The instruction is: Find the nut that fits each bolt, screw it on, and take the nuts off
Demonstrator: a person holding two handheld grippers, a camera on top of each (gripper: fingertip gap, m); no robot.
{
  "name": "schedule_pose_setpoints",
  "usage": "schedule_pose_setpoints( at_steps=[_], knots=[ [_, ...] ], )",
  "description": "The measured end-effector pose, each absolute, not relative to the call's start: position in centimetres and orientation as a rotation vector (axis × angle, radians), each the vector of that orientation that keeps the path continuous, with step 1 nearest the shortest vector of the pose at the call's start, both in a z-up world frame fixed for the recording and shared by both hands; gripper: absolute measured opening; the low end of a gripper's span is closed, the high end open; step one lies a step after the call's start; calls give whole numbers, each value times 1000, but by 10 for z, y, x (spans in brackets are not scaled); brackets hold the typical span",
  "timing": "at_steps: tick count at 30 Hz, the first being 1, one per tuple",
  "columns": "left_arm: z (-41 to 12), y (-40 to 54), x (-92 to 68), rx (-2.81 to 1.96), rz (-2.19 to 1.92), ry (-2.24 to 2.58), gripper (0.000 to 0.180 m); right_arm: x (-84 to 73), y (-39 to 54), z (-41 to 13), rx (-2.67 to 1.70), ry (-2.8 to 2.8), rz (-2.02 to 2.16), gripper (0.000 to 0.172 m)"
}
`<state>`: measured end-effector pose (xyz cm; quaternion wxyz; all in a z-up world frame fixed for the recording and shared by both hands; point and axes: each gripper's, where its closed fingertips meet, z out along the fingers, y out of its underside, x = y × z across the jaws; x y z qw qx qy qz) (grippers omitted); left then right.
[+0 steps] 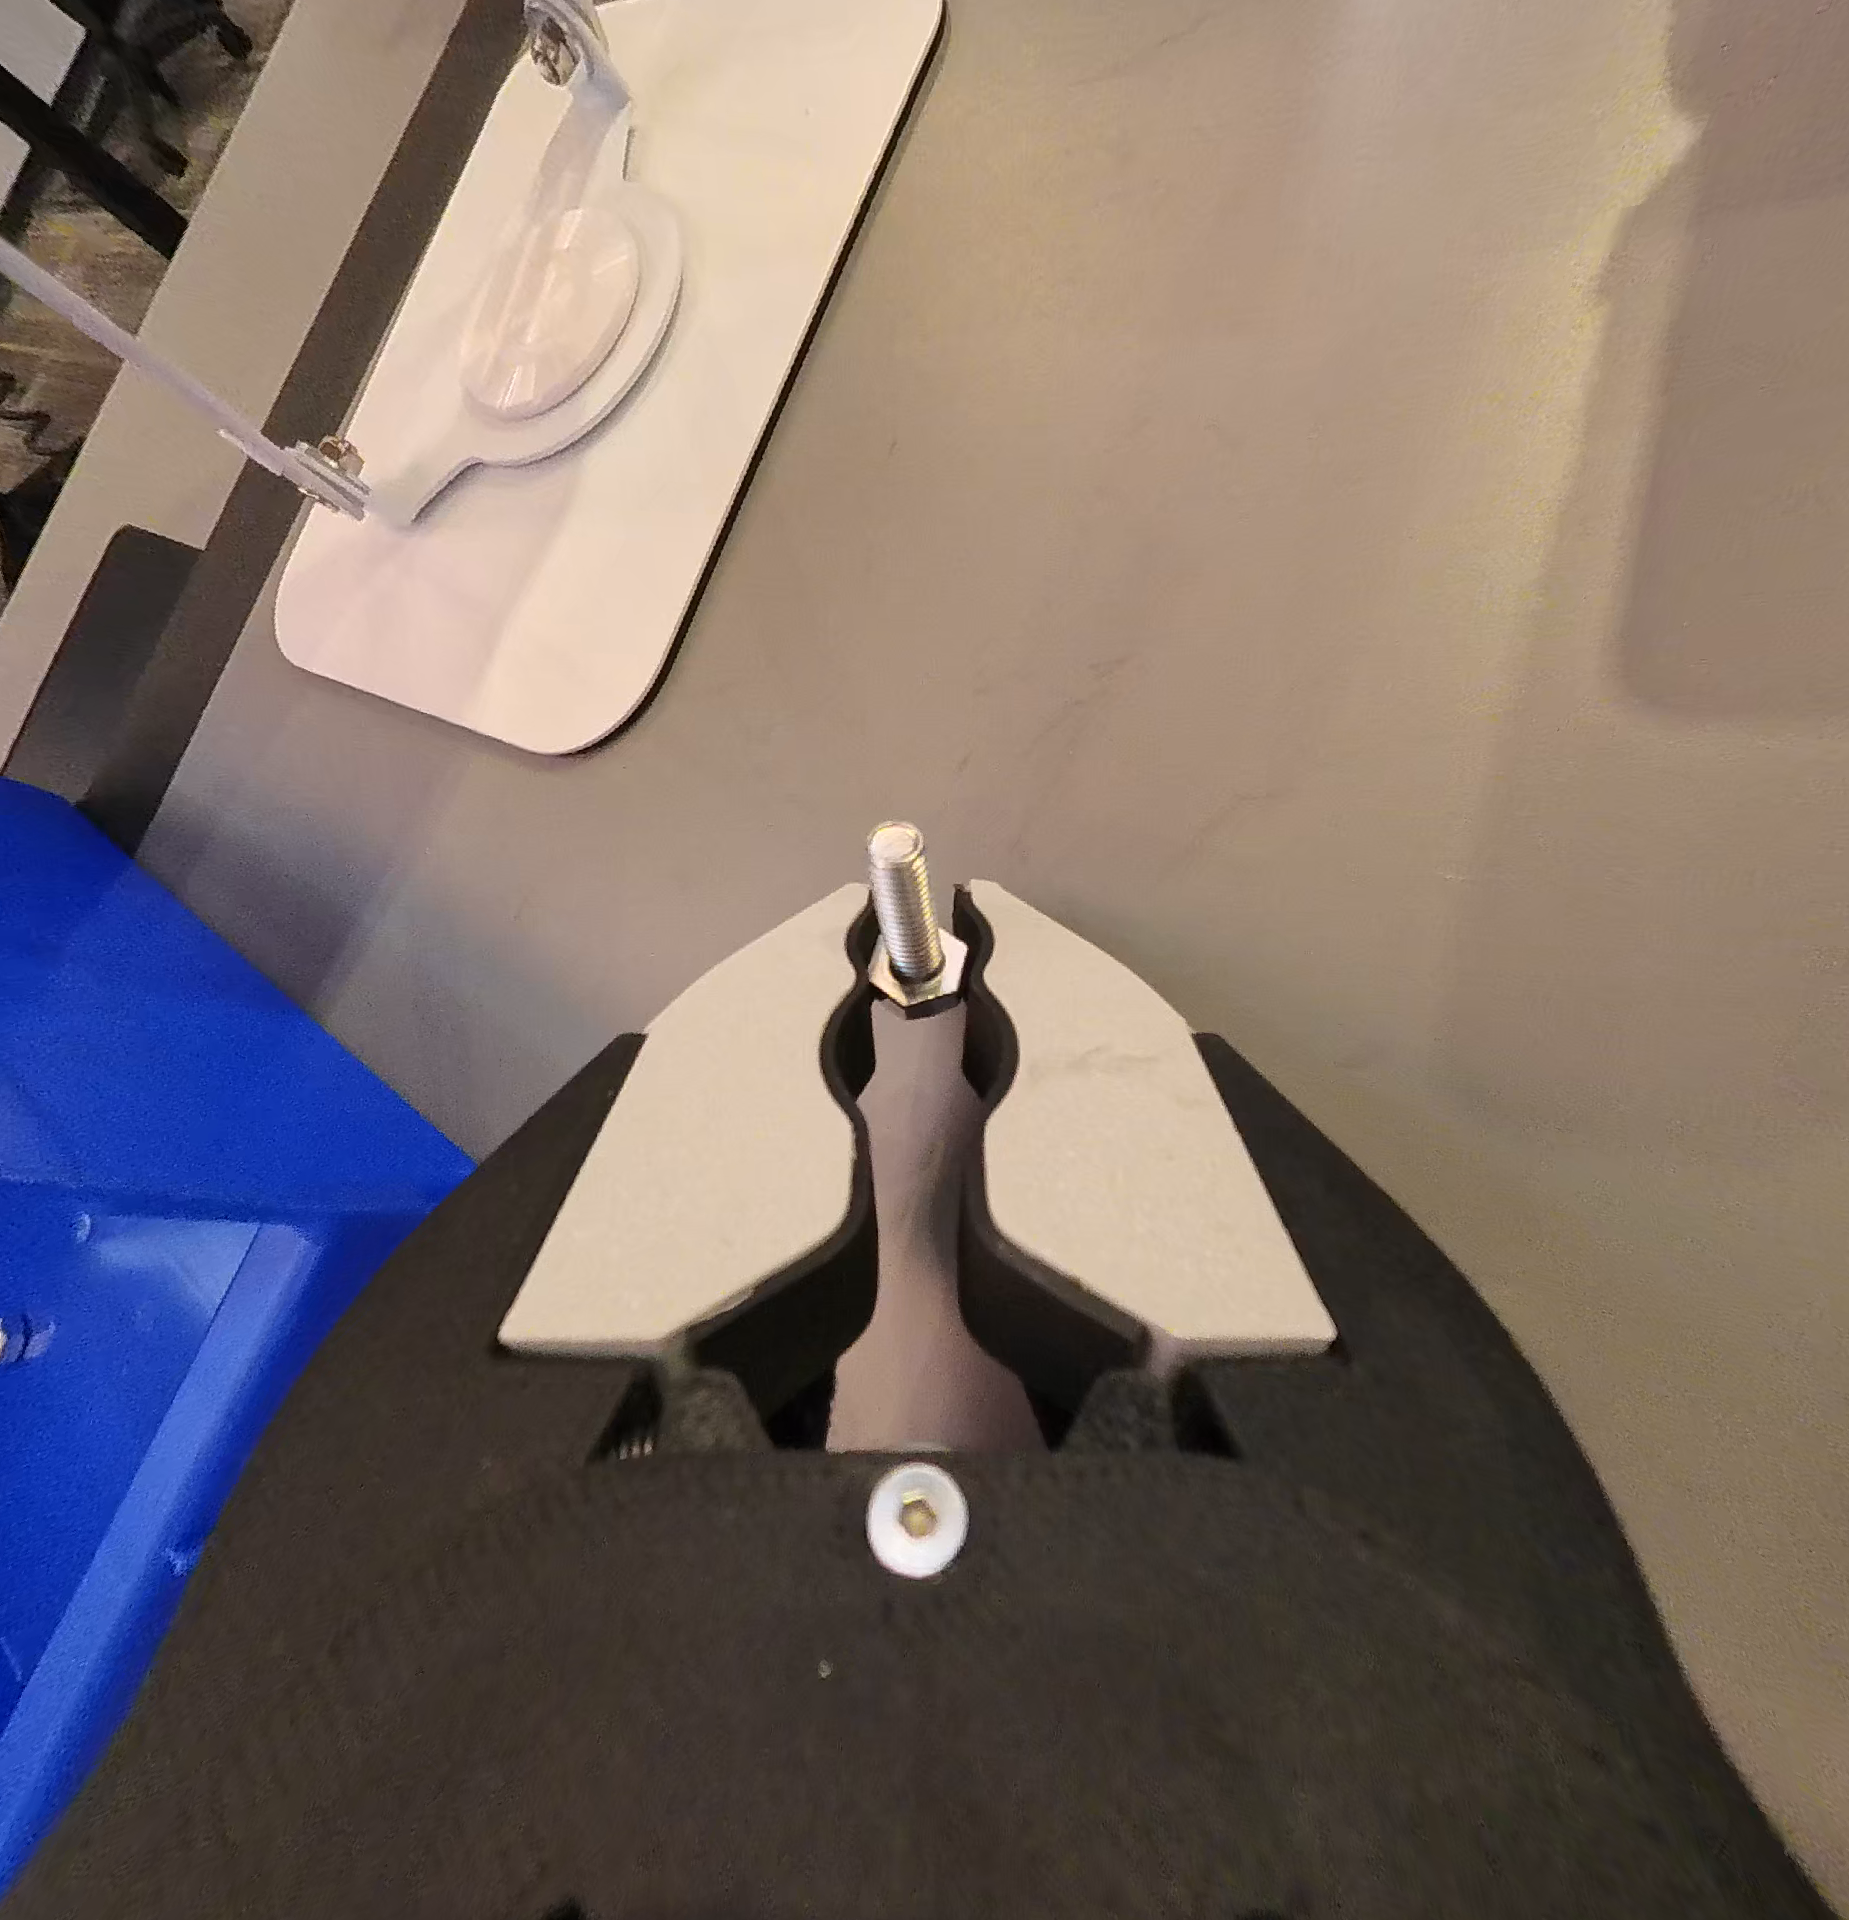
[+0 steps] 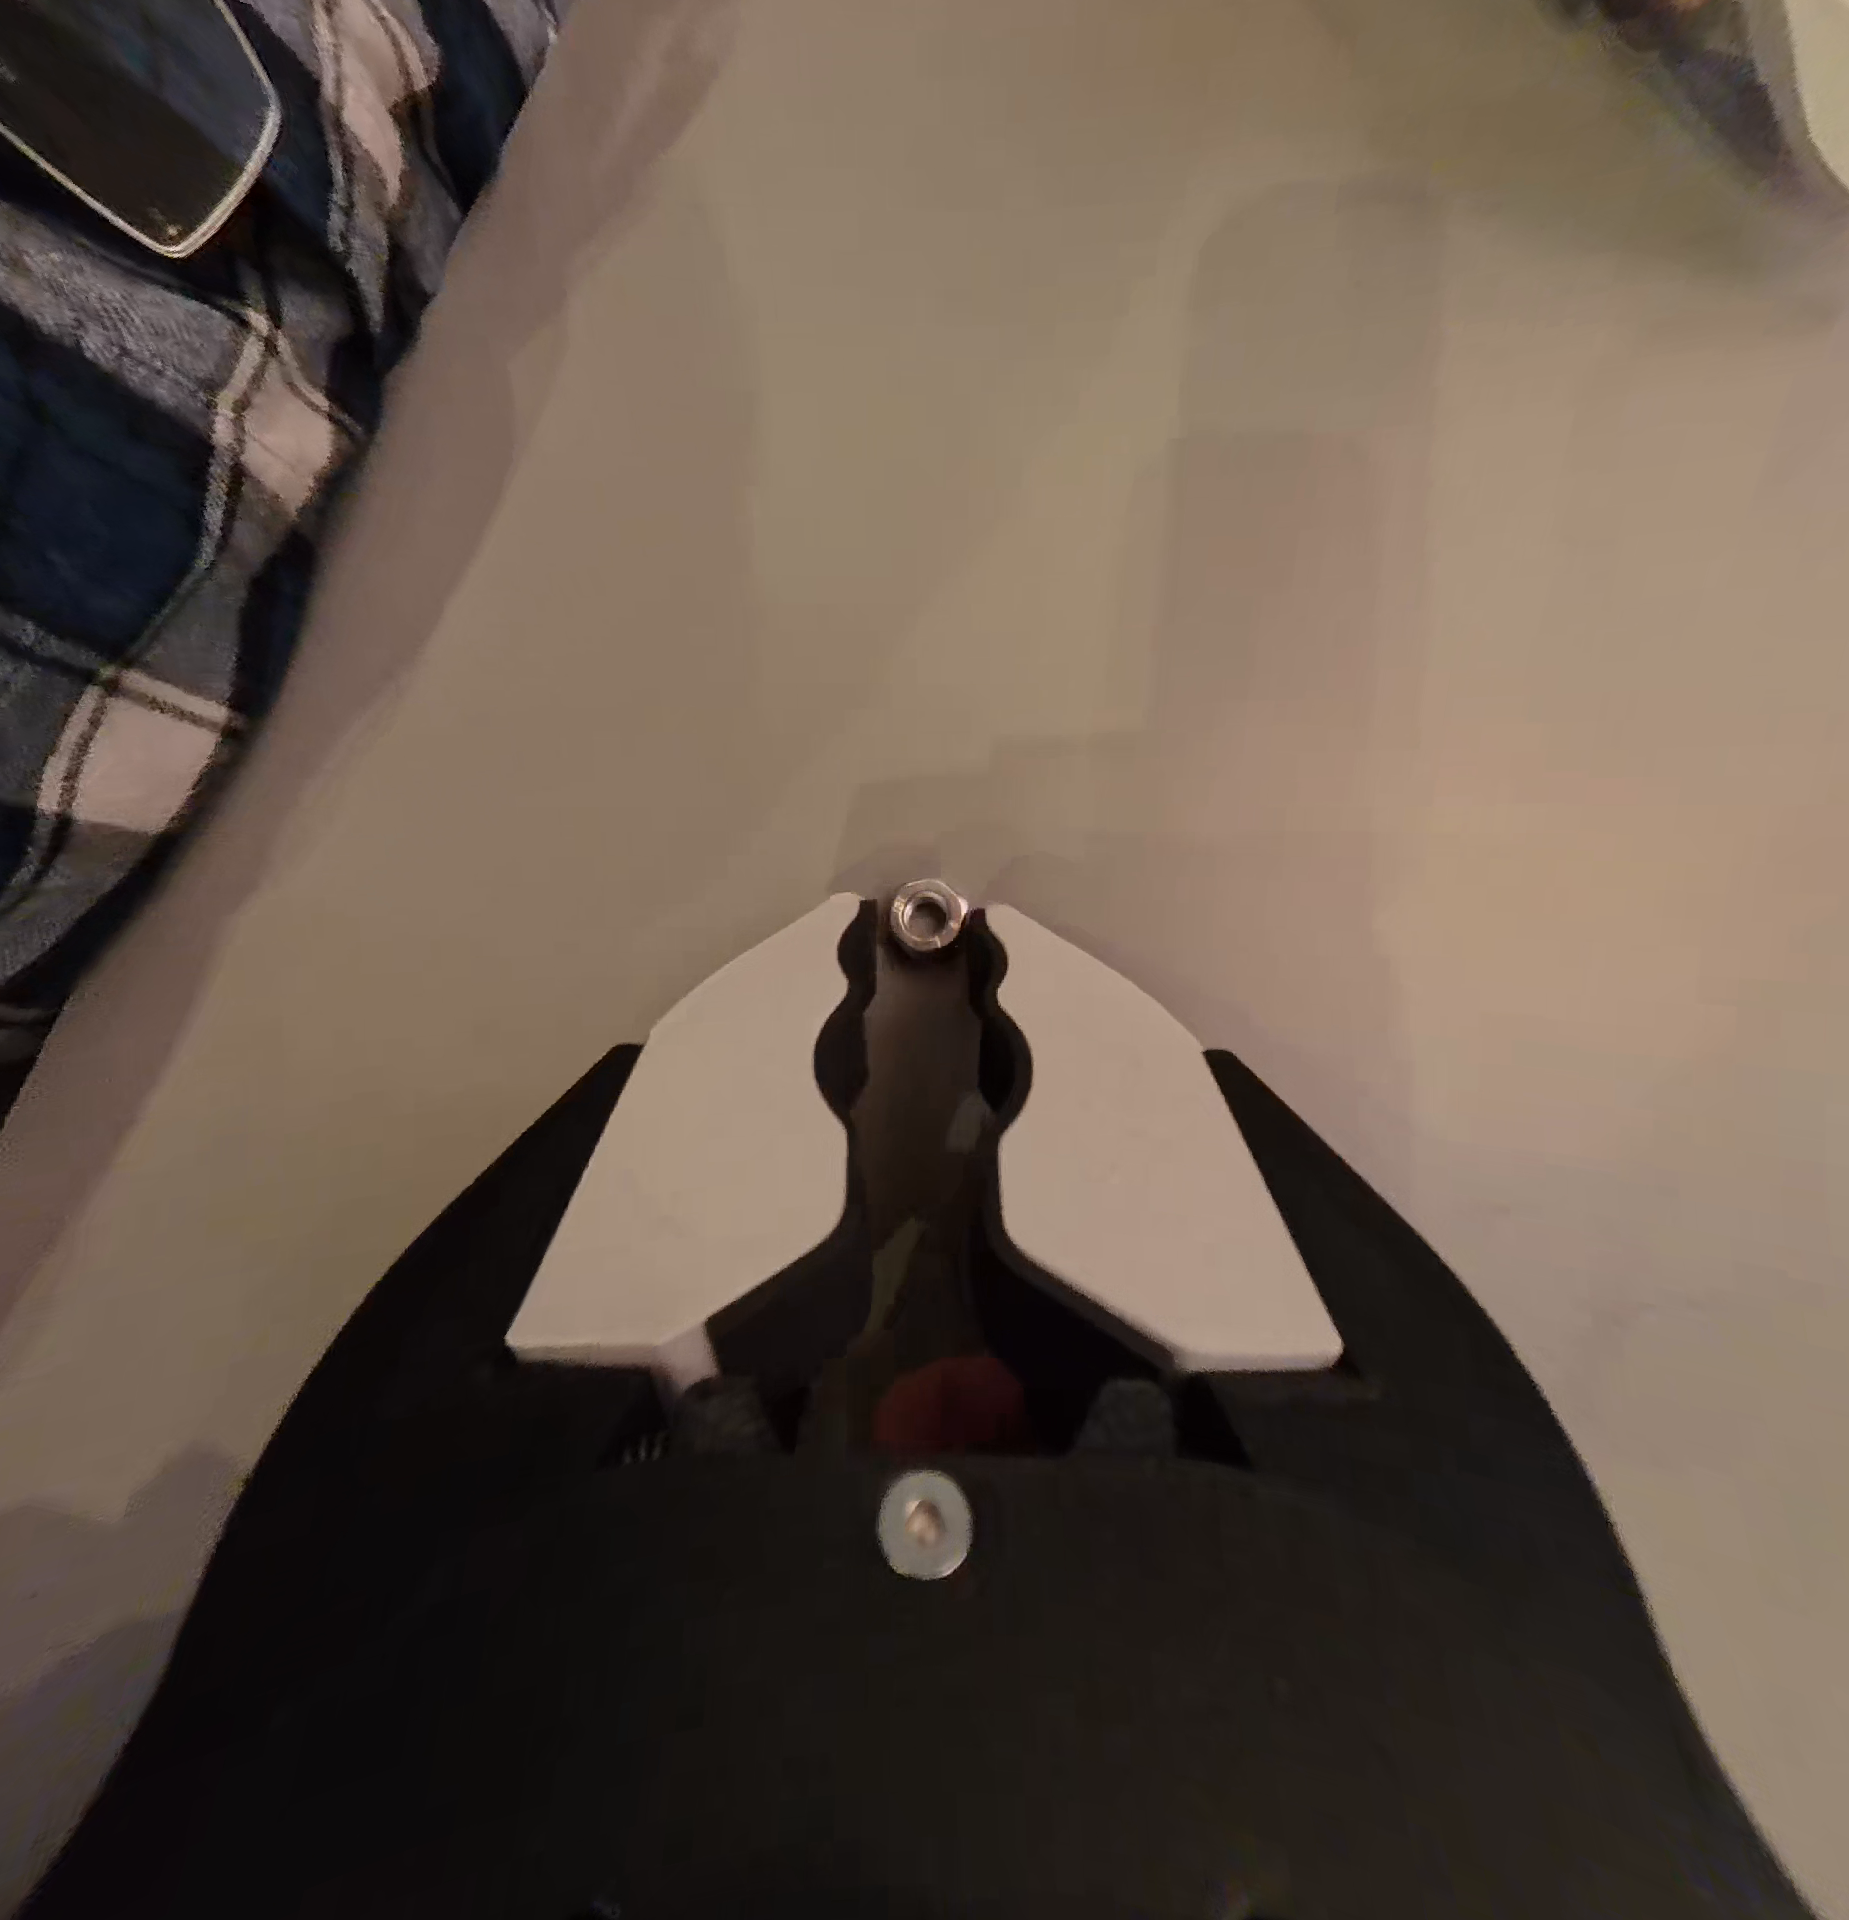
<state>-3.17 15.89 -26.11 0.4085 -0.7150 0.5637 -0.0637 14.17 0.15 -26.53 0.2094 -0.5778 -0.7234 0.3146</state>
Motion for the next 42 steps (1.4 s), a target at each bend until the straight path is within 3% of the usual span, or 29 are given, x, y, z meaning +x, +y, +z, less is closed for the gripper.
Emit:
schedule_pose_setpoints(
  at_steps=[15, 27, 42],
  knots=[
    [-256, 157, -29, -1796, -198, 1409, 12, 131, 16, -264, -1761, -1717, 643, 15],
    [-234, 127, -35, -1766, -644, 1435, 12, 8, 82, -181, -1410, -1679, 917, 14],
    [-236, 123, -63, -1693, -442, 1613, 12, -71, 107, -183, -1197, -1956, 840, 14]
  ],
)
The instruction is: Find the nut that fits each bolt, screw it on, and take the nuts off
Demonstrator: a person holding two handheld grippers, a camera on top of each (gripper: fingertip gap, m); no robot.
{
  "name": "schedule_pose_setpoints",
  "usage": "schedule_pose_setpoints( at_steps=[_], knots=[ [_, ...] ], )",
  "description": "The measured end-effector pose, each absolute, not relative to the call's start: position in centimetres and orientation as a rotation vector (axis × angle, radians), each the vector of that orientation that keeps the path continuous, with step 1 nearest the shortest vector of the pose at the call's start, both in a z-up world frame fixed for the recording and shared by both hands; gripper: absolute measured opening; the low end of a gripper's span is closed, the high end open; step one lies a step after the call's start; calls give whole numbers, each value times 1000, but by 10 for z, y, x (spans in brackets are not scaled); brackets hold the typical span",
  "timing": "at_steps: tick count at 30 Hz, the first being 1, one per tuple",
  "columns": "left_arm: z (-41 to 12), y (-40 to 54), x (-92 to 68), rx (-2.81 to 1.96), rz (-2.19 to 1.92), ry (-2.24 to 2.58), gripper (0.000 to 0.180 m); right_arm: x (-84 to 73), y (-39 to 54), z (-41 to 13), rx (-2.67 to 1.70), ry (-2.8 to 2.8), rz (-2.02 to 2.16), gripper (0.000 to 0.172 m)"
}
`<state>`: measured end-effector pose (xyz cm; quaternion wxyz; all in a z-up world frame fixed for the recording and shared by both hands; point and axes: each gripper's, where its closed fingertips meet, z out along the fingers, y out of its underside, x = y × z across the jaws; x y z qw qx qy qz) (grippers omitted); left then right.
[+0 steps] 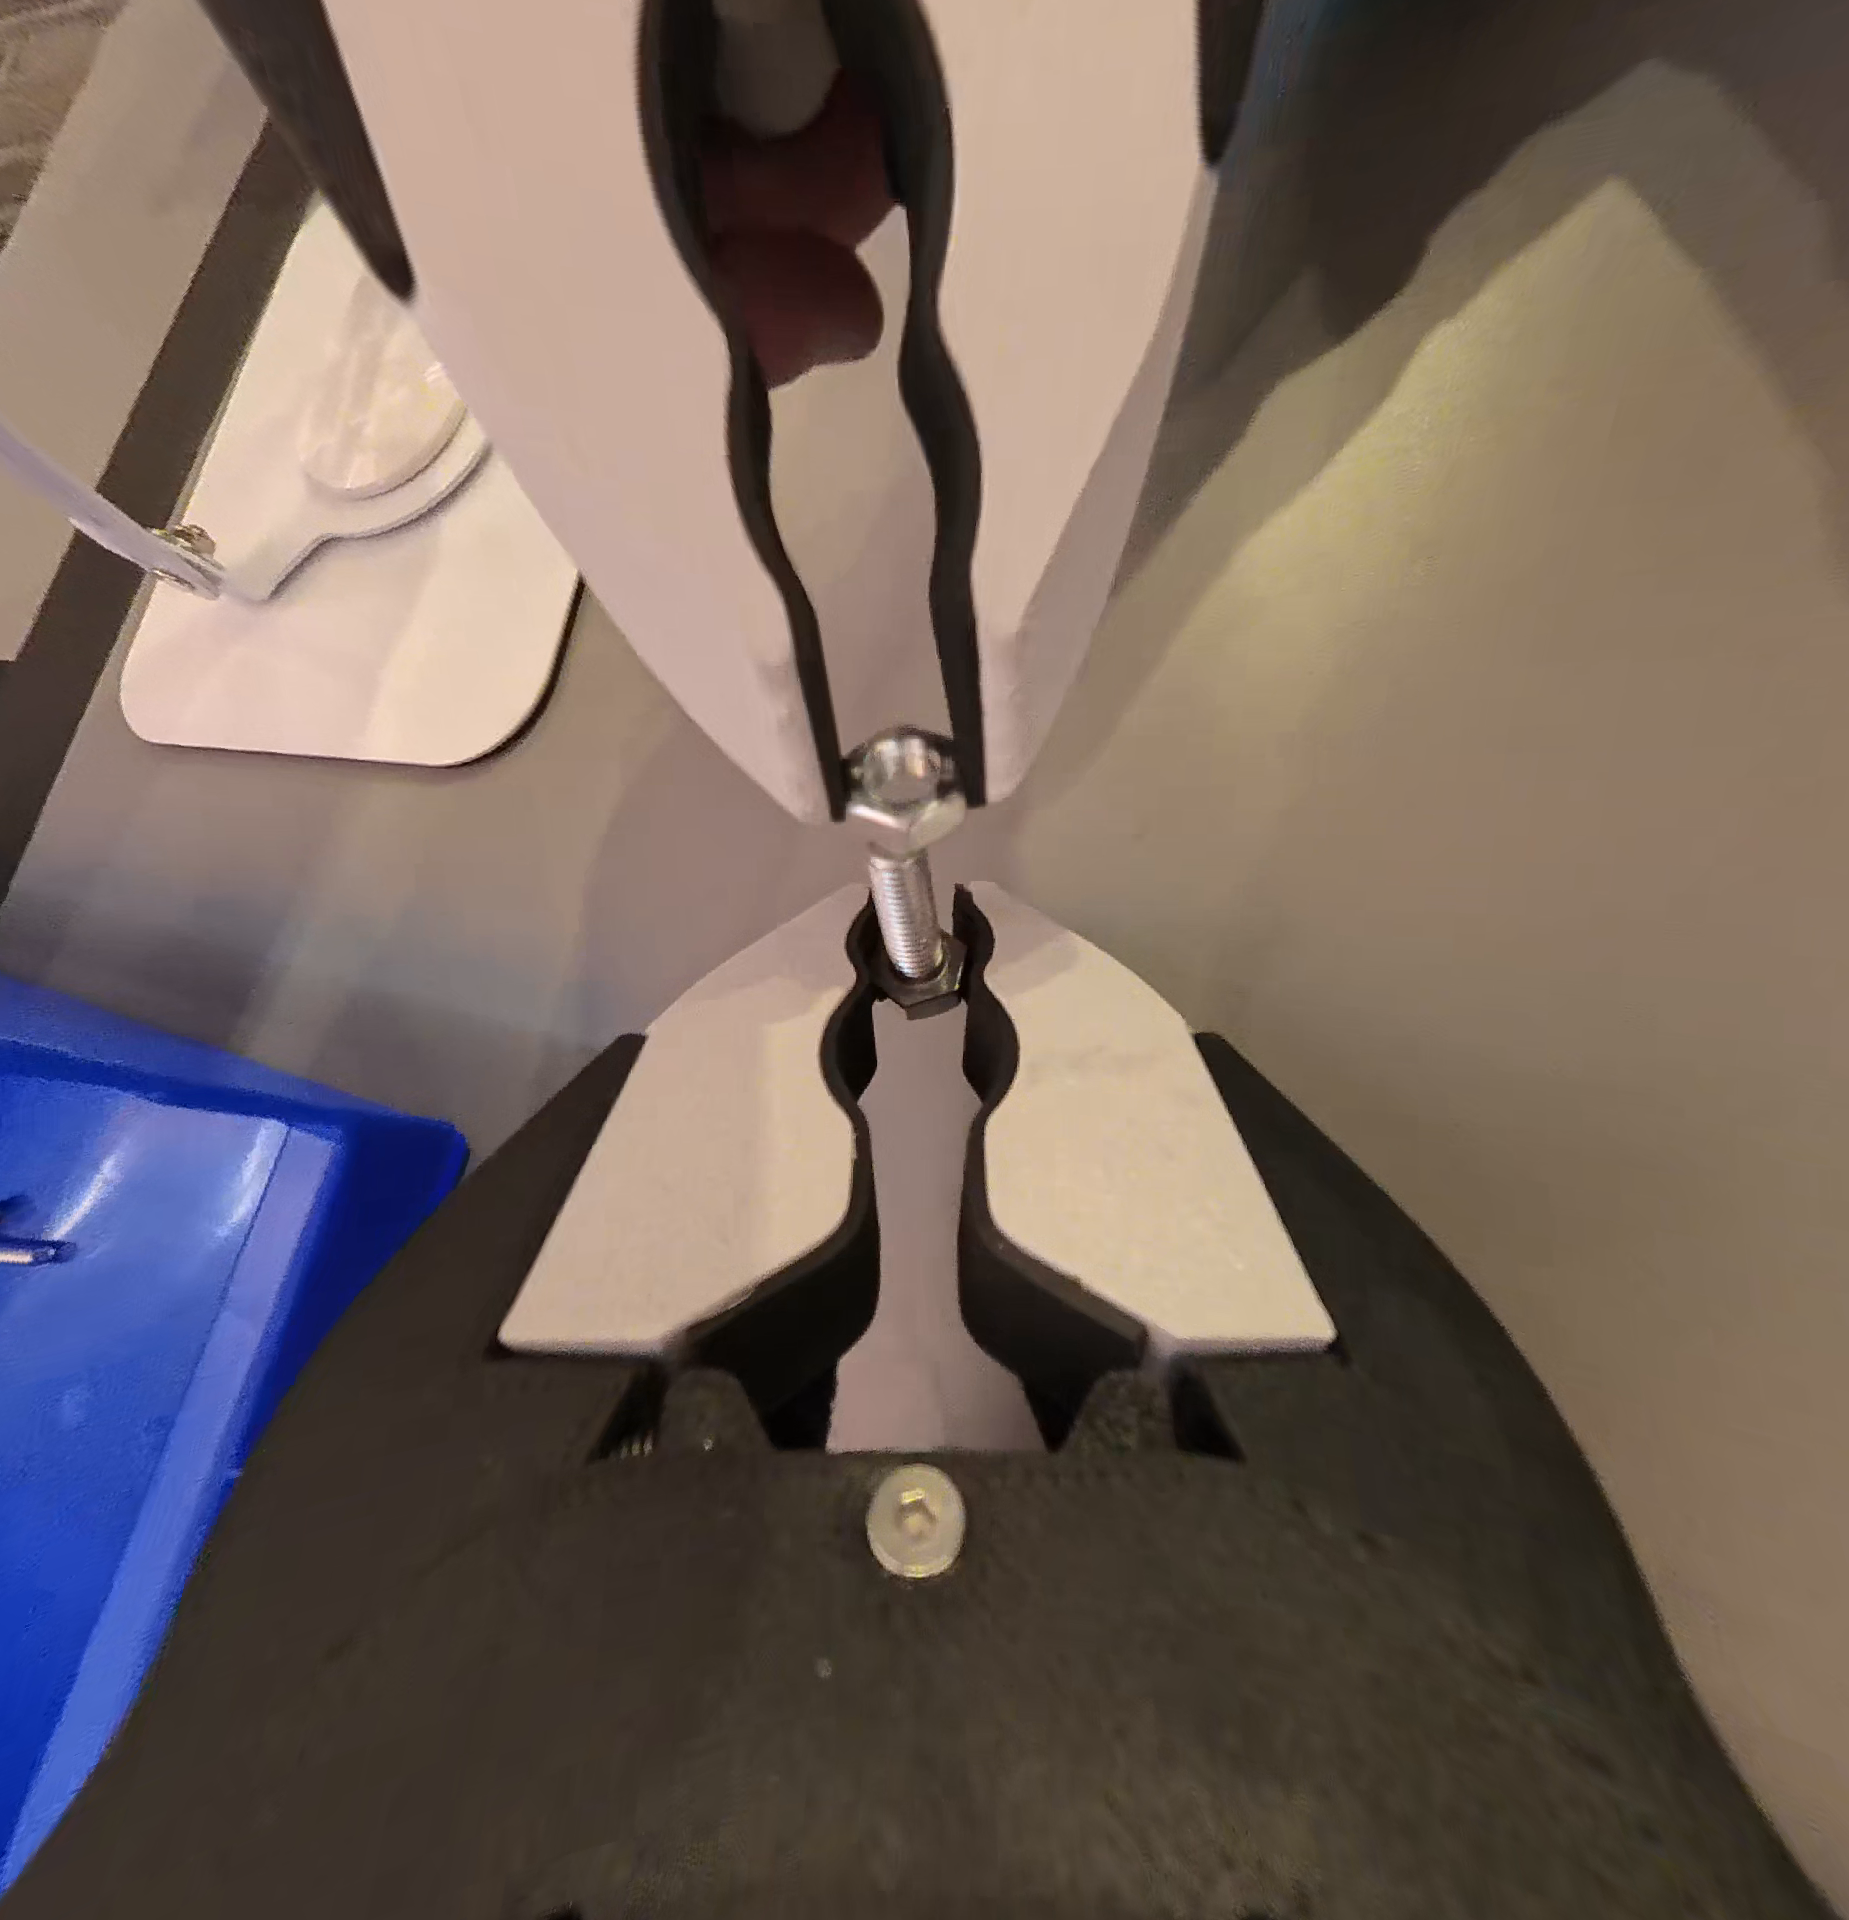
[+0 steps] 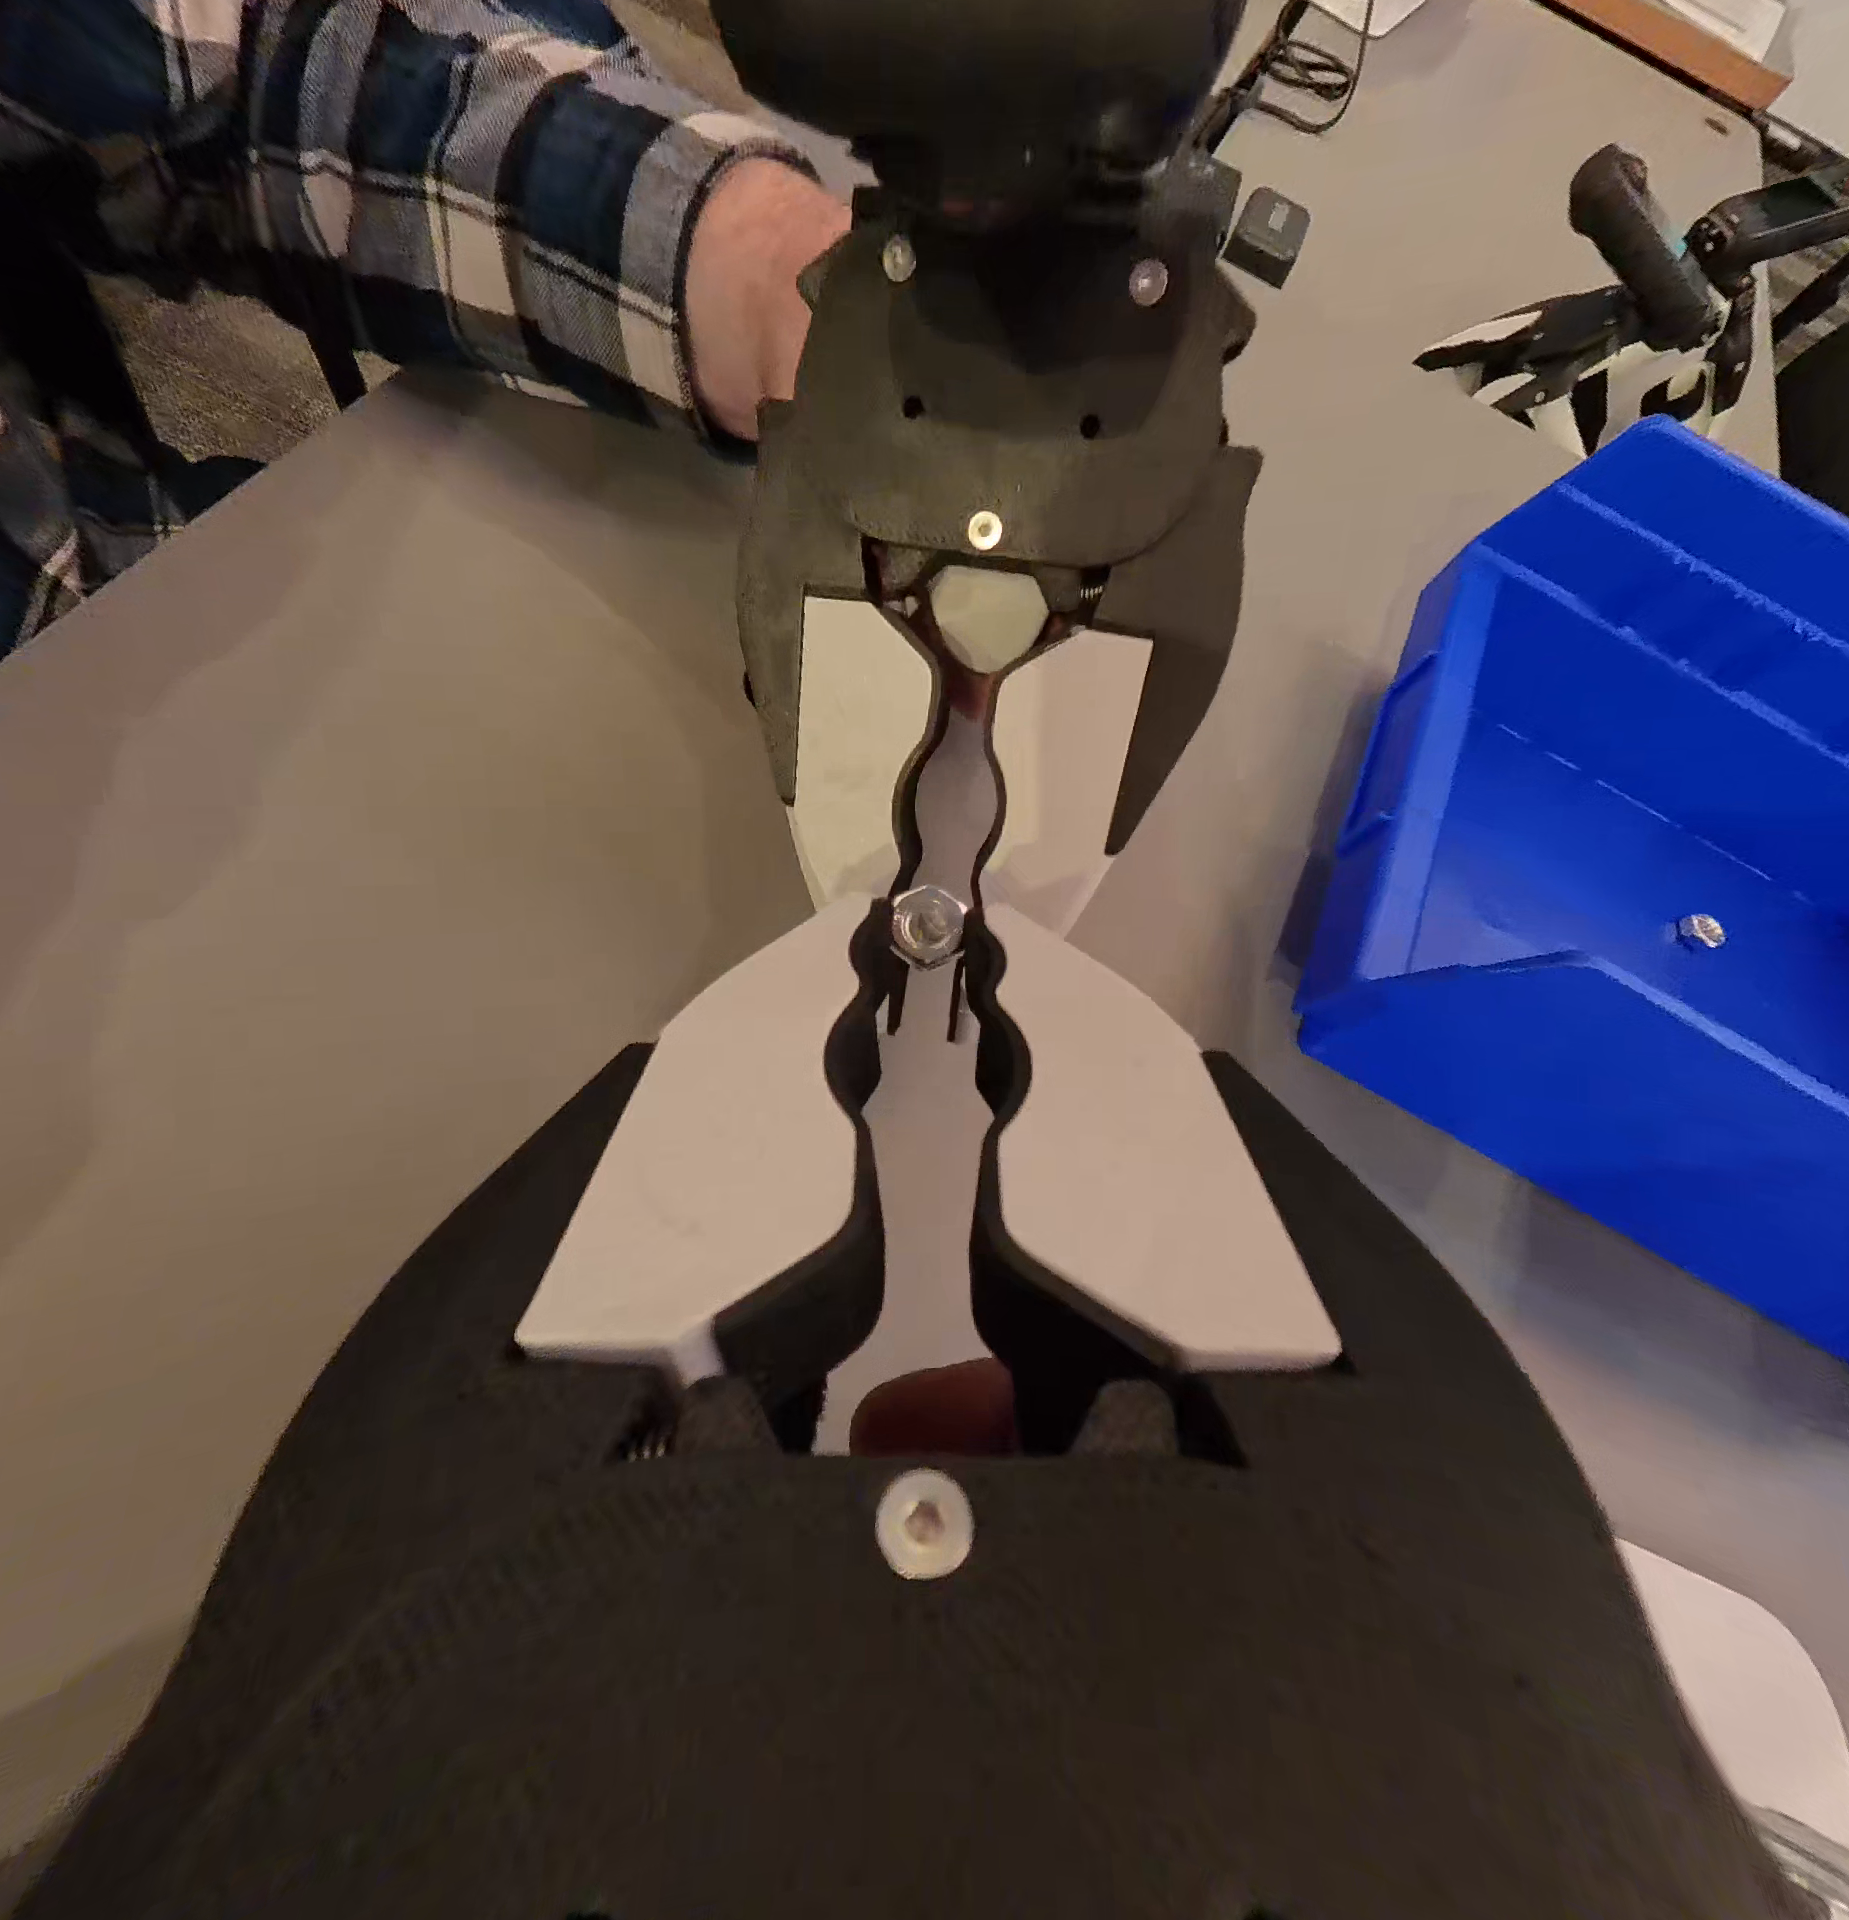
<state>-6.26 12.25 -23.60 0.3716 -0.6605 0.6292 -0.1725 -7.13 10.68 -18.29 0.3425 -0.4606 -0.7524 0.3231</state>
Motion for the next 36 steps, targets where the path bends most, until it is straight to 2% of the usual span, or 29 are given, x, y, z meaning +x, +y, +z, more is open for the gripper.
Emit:
schedule_pose_setpoints(
  at_steps=[15, 36],
  knots=[
    [-235, 115, -55, -1664, -483, 1637, 12, -70, 102, -185, -1106, -2010, 794, 15],
    [-243, 167, -74, -1843, -199, 1344, 12, -85, 149, -194, -1475, -1619, 745, 15]
  ],
)
